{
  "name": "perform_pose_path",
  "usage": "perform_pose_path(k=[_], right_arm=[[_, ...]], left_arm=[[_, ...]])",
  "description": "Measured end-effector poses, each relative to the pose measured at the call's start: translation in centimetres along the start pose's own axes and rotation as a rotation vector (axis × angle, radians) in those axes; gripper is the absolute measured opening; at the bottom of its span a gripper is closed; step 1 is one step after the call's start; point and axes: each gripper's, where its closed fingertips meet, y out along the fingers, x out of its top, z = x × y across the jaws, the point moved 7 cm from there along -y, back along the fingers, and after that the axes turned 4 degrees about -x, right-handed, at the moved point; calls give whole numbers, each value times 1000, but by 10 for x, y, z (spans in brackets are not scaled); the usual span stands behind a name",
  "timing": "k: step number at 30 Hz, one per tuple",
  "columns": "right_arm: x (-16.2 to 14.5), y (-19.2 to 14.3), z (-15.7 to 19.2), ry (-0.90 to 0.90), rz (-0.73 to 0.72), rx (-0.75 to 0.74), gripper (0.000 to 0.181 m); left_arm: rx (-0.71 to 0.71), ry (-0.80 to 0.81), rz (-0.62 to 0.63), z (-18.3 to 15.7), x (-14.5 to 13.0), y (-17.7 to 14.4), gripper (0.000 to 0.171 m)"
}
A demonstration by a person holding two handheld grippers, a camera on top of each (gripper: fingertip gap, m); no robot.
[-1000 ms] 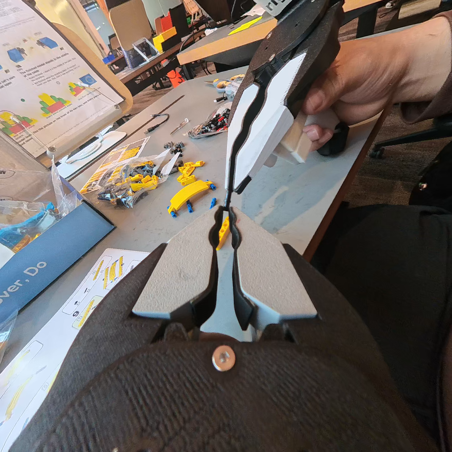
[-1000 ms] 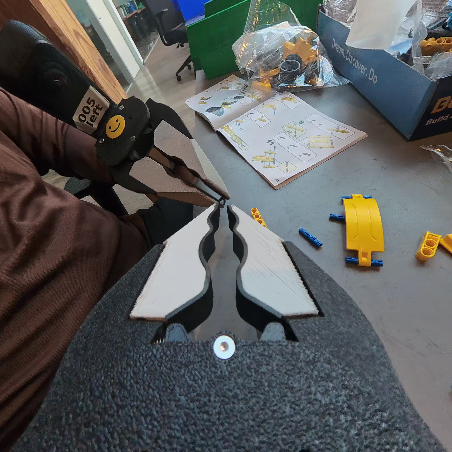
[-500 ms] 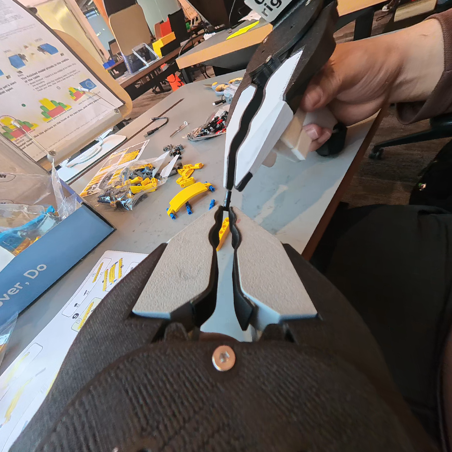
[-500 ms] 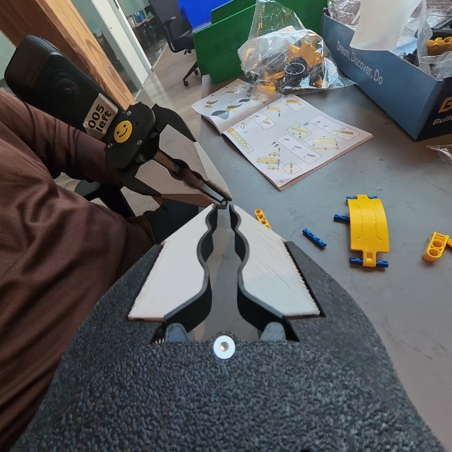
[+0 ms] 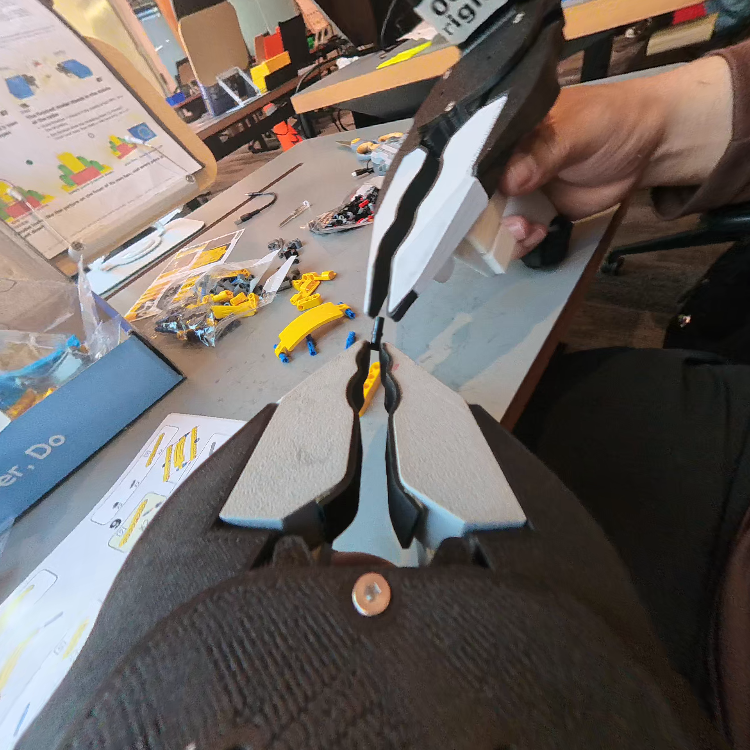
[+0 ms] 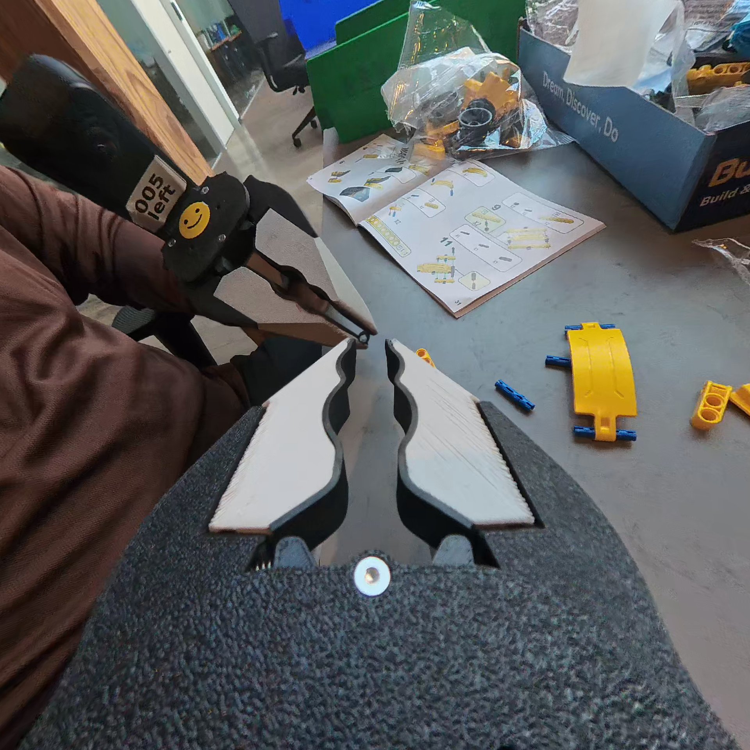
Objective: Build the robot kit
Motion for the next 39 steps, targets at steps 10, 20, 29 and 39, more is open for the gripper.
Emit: perform_pose_path(k=[10, 20, 29, 39], right_arm=[[-1, 2, 1, -7, 11, -4, 15], [-1, 2, 2, -17, 15, -2, 15], [-2, 4, 4, -36, 34, -6, 11], [-3, 6, 4, -38, 48, -17, 0]], left_arm=[[19, -79, -4, 7, 1, 0, 1], [-3, -45, 6, 2, 0, 2, 1], [-31, -2, 30, -3, -1, 3, 1], [-59, 31, 88, -8, -4, 8, 1]])
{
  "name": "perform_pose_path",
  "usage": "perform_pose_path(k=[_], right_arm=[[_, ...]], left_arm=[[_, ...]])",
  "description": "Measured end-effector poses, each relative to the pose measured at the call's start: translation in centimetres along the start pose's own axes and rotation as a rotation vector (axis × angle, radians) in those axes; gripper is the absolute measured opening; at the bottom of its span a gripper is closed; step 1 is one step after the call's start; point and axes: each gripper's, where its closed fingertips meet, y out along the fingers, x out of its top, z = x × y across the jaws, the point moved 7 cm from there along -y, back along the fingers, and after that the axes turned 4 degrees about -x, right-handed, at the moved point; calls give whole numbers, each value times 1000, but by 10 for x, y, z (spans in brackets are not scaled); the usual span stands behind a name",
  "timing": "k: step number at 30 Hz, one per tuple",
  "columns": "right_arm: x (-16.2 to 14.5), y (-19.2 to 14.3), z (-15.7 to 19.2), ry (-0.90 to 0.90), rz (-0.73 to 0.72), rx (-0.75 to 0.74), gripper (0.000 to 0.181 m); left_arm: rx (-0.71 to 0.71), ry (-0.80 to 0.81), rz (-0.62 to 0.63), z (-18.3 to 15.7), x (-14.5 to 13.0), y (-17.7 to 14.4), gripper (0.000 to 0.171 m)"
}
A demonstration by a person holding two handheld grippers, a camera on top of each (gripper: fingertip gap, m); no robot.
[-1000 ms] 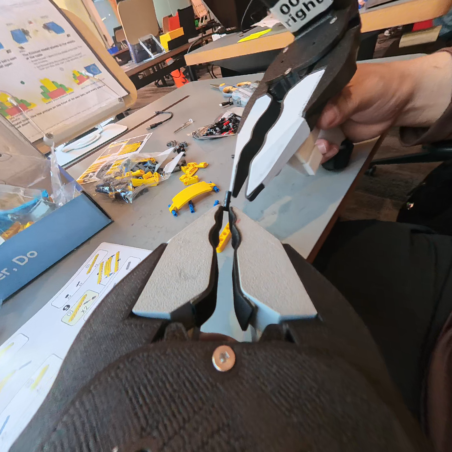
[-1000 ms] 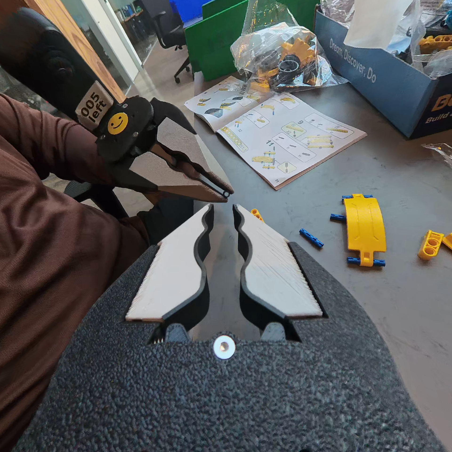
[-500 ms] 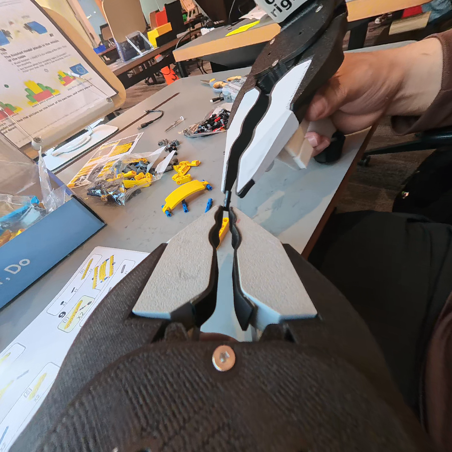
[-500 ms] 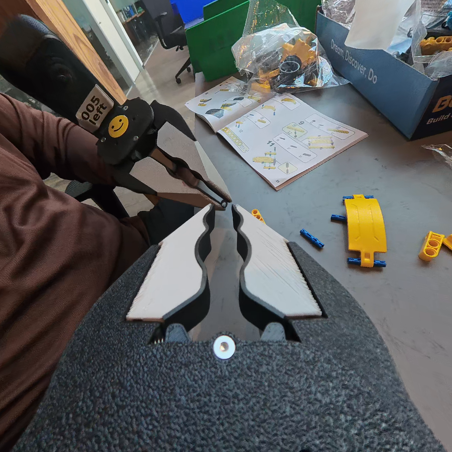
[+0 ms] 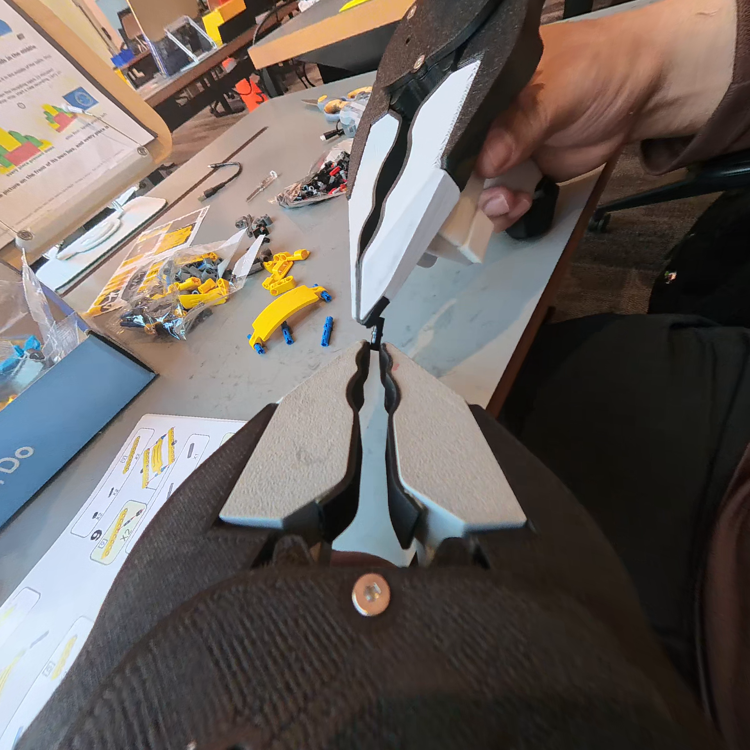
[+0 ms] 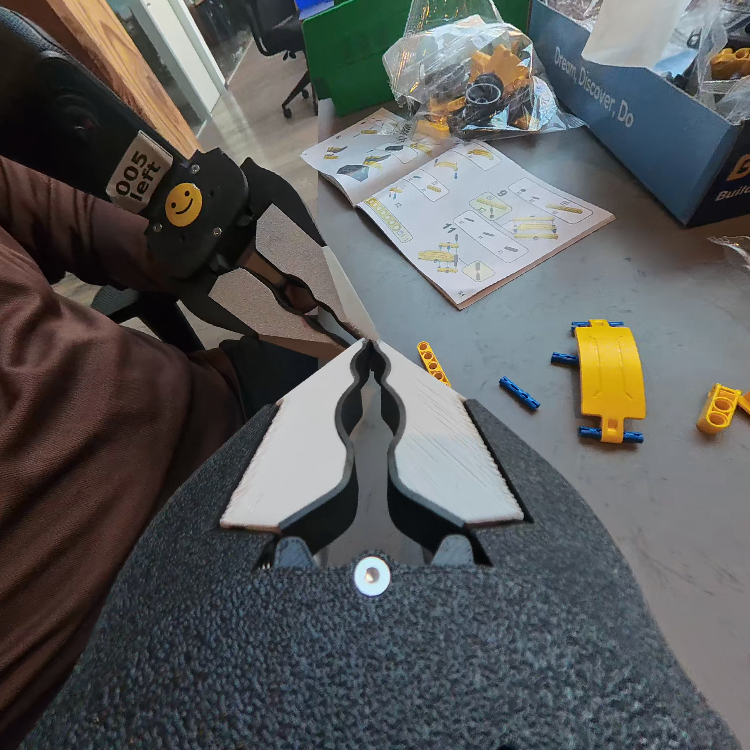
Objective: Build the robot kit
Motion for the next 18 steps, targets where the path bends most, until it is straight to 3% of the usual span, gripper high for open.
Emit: perform_pose_path(k=[12, 18], right_arm=[[0, -2, -4, 21, -7, -18, 0], [0, -5, -8, 38, -10, -22, 8]], left_arm=[[6, -9, 13, 1, -1, 1, 1], [17, -28, 20, 3, -1, 1, 1]])
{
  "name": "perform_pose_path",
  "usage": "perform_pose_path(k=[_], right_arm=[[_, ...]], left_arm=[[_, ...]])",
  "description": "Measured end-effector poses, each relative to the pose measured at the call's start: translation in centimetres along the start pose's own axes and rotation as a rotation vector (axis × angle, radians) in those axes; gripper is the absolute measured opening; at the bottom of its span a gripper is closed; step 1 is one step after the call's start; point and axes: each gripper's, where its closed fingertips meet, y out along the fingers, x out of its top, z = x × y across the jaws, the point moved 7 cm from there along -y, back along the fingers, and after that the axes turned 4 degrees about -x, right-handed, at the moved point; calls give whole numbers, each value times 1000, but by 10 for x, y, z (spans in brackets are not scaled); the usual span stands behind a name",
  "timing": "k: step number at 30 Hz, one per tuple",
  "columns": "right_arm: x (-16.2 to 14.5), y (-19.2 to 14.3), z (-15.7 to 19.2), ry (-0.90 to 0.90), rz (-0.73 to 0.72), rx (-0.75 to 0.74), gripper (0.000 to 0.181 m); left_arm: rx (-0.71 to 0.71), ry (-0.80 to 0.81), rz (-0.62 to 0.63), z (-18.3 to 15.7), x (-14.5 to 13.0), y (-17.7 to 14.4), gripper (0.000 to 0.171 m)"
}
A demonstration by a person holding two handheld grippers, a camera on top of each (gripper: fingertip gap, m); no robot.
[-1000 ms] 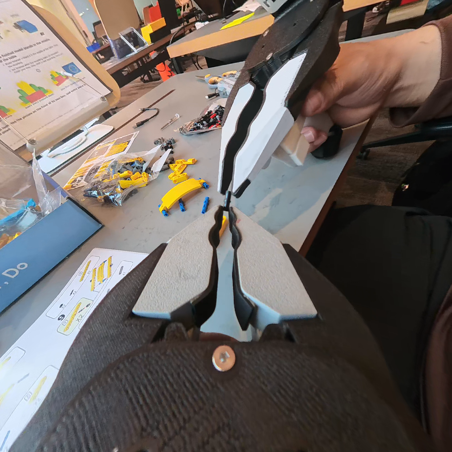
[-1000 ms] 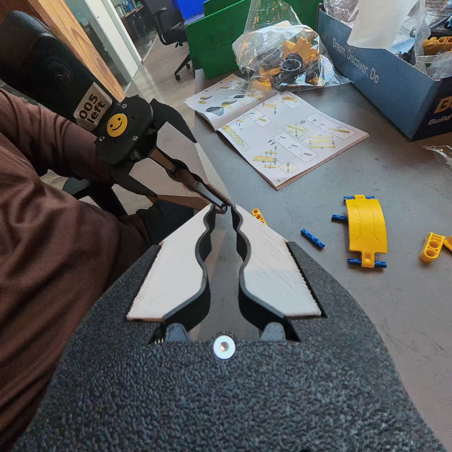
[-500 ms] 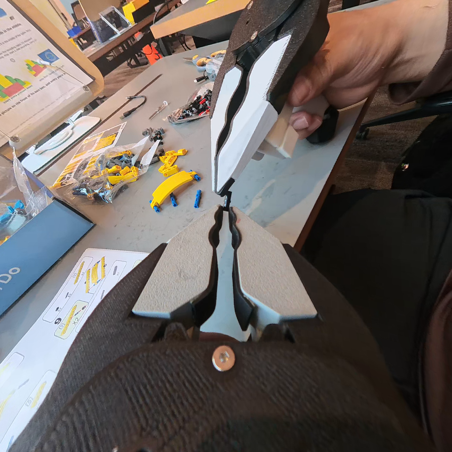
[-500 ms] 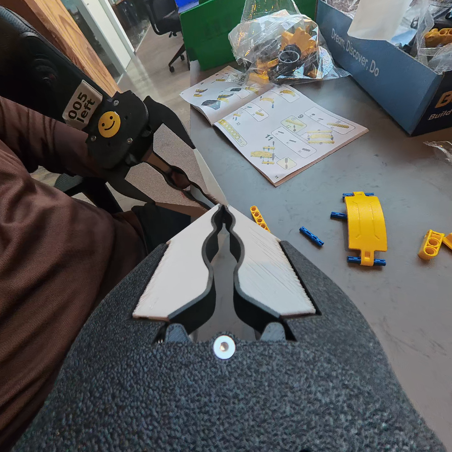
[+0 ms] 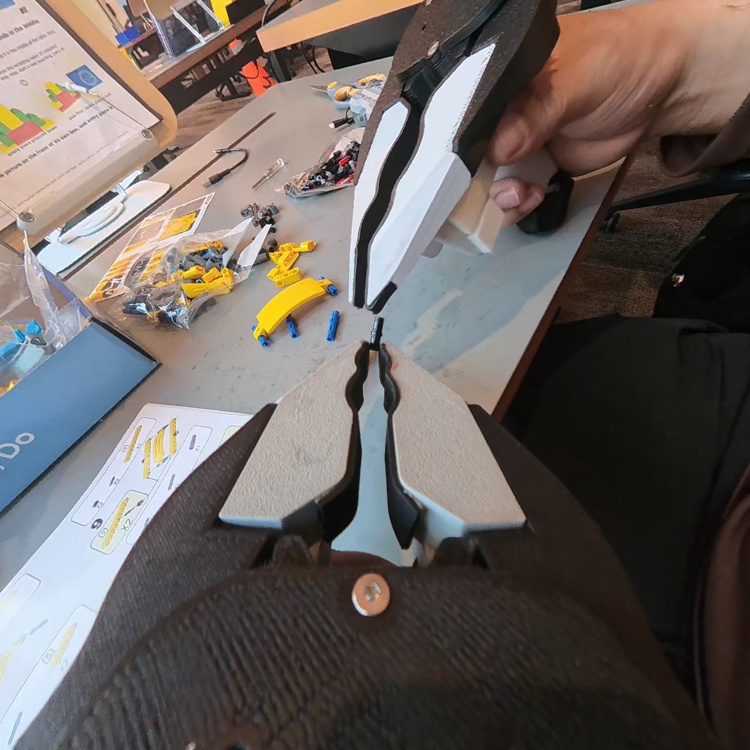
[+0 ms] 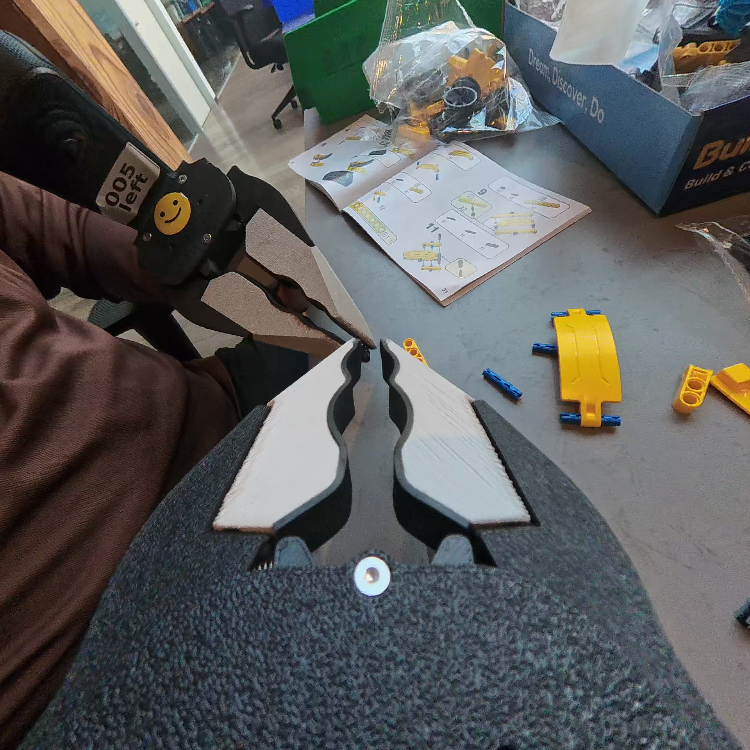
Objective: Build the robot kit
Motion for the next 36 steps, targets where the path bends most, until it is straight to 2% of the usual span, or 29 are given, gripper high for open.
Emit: perform_pose_path(k=[10, 16, 20, 25, 28, 36], right_arm=[[-3, -5, -13, -6, 24, -118, 8], [-10, -29, -39, -78, 58, -367, 9], [-14, -53, -60, -30, 75, -537, 13], [-7, -81, -75, 77, -12, -695, 16], [-12, -93, -83, 133, 15, -776, 19], [-30, -75, -88, 152, 135, -776, 26]], left_arm=[[-1, -88, 85, 8, -4, 6, 1], [-71, -219, 148, 19, -9, 9, 1], [-90, -224, 197, 21, -12, 9, 1], [-101, -251, 215, 23, -14, 11, 1], [-111, -250, 229, 22, -15, 12, 1], [-107, -231, 228, 21, -15, 13, 1]])
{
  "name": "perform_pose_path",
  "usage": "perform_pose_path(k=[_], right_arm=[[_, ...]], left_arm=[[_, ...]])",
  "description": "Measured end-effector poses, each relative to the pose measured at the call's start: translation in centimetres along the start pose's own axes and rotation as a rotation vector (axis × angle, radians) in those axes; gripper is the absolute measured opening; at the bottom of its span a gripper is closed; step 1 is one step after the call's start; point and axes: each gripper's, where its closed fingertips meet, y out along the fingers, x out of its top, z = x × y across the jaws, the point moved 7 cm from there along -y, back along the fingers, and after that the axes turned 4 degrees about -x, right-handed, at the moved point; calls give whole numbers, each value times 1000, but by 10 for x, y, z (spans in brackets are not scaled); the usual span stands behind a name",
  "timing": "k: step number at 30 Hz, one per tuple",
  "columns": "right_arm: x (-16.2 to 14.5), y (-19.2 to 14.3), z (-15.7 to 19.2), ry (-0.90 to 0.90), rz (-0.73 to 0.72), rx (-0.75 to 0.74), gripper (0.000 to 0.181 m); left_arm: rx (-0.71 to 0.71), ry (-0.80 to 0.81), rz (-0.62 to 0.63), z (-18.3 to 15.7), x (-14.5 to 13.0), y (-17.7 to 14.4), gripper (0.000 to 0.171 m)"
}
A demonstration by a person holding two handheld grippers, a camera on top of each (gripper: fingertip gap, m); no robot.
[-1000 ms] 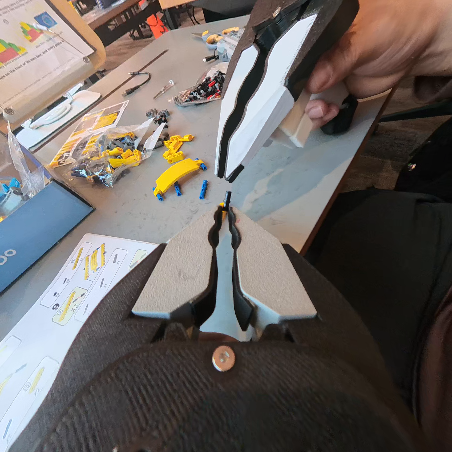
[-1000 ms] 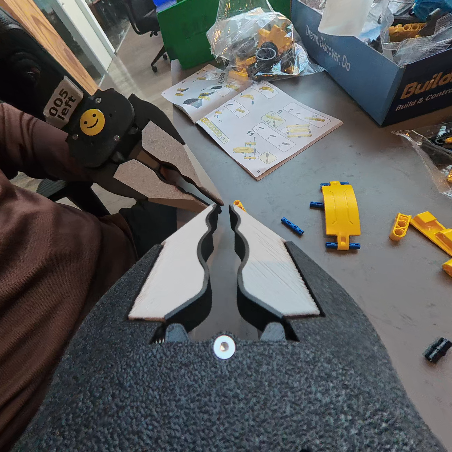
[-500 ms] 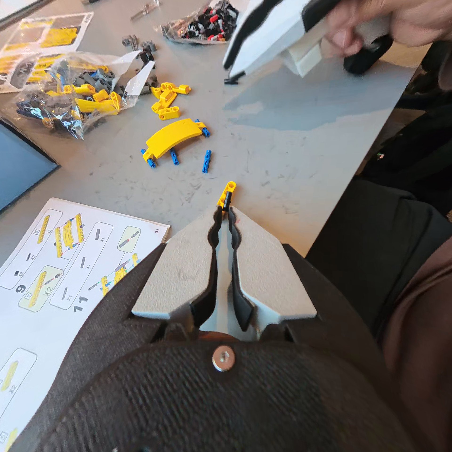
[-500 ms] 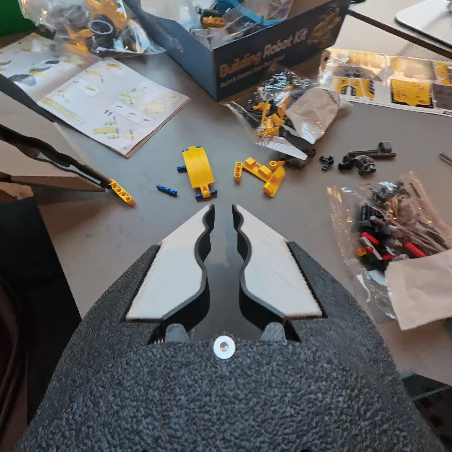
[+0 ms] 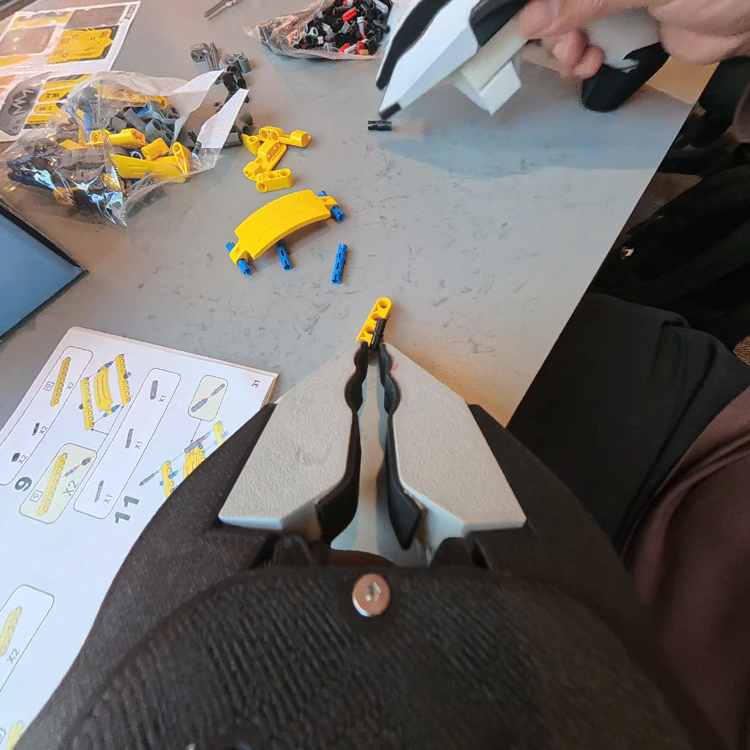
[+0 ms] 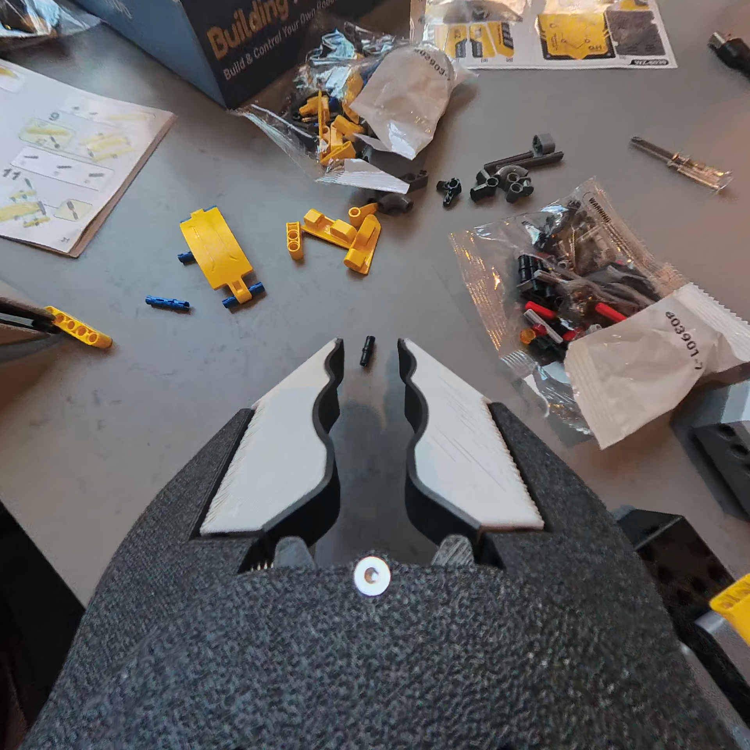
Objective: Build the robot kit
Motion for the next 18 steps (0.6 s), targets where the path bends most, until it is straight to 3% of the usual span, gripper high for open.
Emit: perform_pose_path(k=[9, 18], right_arm=[[-4, 8, 2, -36, 65, -26, 26], [-5, 10, 4, -28, 75, 31, 7]], left_arm=[[17, 20, 0, -1, 0, 0, 1], [35, 43, 0, -3, -1, 1, 1]])
